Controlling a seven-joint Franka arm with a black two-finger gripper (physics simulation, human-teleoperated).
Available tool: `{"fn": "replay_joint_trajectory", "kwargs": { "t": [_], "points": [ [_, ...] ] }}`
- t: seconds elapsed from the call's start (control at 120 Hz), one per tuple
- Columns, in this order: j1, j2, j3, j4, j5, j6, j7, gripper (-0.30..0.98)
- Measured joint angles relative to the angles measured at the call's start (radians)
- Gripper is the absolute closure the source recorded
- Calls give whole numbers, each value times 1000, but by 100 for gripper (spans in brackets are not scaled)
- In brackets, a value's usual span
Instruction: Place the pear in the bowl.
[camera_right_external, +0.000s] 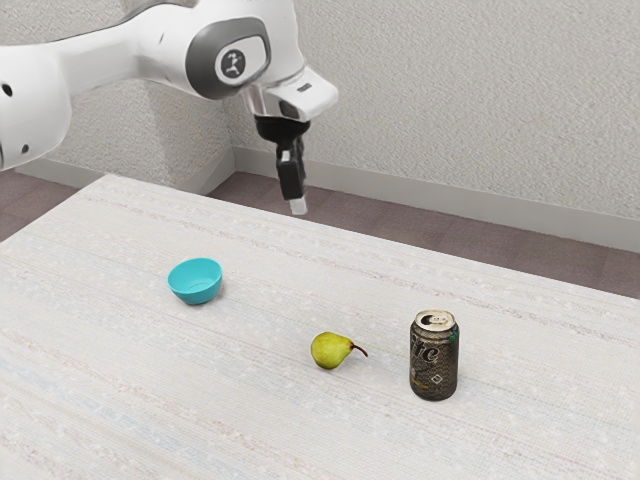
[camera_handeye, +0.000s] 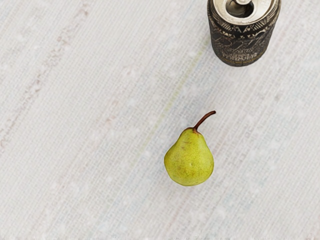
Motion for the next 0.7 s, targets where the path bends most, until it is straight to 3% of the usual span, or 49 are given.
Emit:
{"fn": "replay_joint_trajectory", "kwargs": {
  "t": [0.317, 0.592, 0.7],
  "points": [
    [11, 46, 3, -170, -19, -25, 13, 0],
    [10, 122, 3, -281, -149, 56, -17, 0],
    [9, 162, 3, -291, -172, 111, -35, 0]
  ]
}}
